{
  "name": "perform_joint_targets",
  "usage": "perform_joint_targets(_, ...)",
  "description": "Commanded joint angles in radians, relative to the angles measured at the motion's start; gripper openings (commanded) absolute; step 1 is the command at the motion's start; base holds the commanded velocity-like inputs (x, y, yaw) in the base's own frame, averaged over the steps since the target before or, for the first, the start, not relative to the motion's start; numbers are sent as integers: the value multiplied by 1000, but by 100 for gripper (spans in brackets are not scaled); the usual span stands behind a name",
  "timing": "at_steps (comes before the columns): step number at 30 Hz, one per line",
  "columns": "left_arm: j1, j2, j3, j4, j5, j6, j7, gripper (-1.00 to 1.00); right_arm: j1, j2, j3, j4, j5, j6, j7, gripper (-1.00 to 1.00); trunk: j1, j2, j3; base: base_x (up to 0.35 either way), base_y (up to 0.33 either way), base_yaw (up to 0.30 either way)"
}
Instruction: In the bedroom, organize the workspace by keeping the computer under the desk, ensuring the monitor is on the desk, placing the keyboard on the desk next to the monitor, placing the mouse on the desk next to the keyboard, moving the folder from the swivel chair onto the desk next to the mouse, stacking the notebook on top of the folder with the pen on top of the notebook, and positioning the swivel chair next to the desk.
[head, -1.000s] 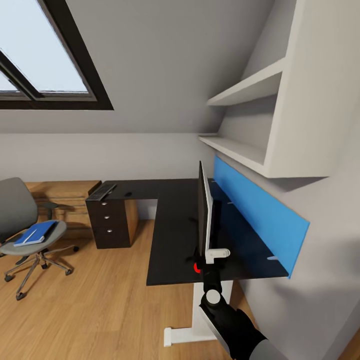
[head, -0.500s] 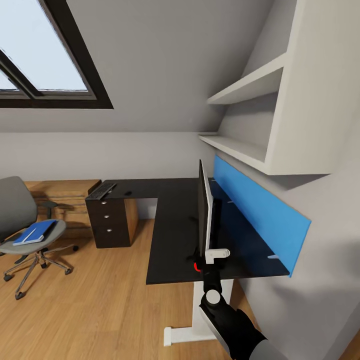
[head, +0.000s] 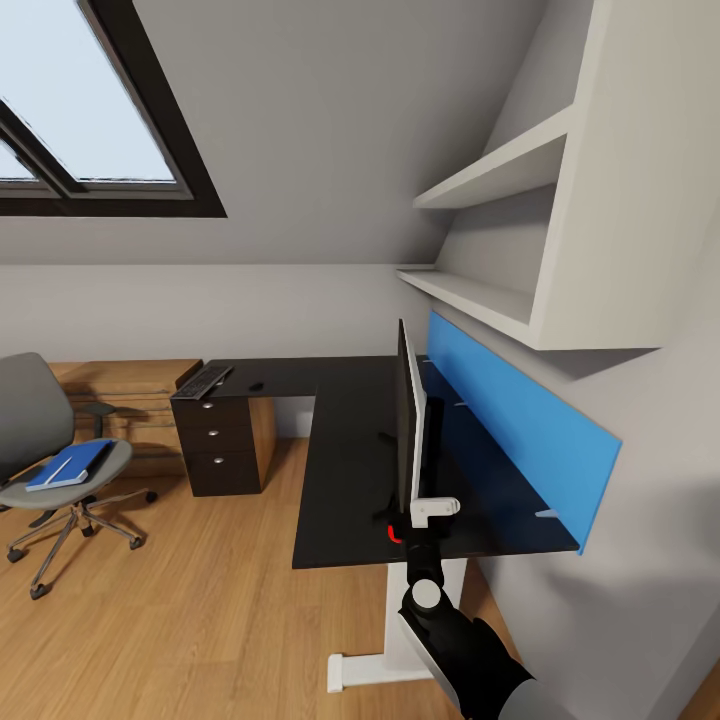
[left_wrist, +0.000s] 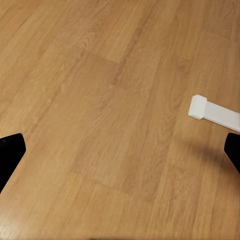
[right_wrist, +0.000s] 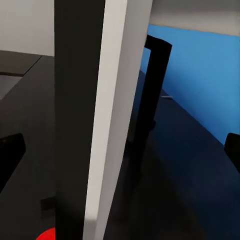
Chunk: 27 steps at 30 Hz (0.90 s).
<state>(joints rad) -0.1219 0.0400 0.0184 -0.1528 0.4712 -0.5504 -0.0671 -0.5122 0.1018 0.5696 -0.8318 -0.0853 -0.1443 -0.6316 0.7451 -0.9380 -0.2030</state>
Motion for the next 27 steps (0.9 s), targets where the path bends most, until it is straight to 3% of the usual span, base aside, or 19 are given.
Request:
perform_joint_targets(1, -1, 0, 2, 1, 6, -2, -7, 100, -1, -1, 4, 0, -9, -6, -5, 100, 0, -1, -1, 0, 0, 0)
perform_joint_targets(13, -1, 0, 3, 1, 6, -2, -9, 100, -2, -1, 3, 1, -9, -6, -5, 100, 0, -1, -1, 109, 0, 0)
perform_joint_targets(27, -1, 0, 3, 1, 6, -3, -10, 100, -2, -1, 3, 2, -10, -6, -5, 100, 0, -1, -1, 15, 0, 0)
